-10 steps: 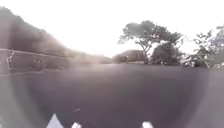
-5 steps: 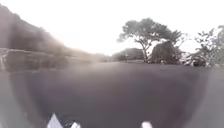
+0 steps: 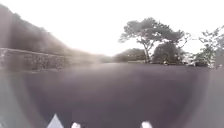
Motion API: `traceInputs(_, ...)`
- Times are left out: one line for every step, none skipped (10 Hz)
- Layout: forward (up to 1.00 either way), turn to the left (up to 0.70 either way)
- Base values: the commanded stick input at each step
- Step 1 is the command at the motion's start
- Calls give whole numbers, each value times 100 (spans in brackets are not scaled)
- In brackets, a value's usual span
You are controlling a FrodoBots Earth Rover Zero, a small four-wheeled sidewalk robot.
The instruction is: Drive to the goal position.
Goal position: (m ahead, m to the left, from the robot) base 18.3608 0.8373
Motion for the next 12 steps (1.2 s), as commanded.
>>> traceInputs(70, 0)
traceInputs(70, 0)
traceInputs(70, 0)
traceInputs(70, 0)
traceInputs(70, 0)
traceInputs(70, 0)
traceInputs(70, 0)
traceInputs(70, 0)
traceInputs(70, 0)
traceInputs(70, 0)
traceInputs(70, 0)
traceInputs(70, 0)
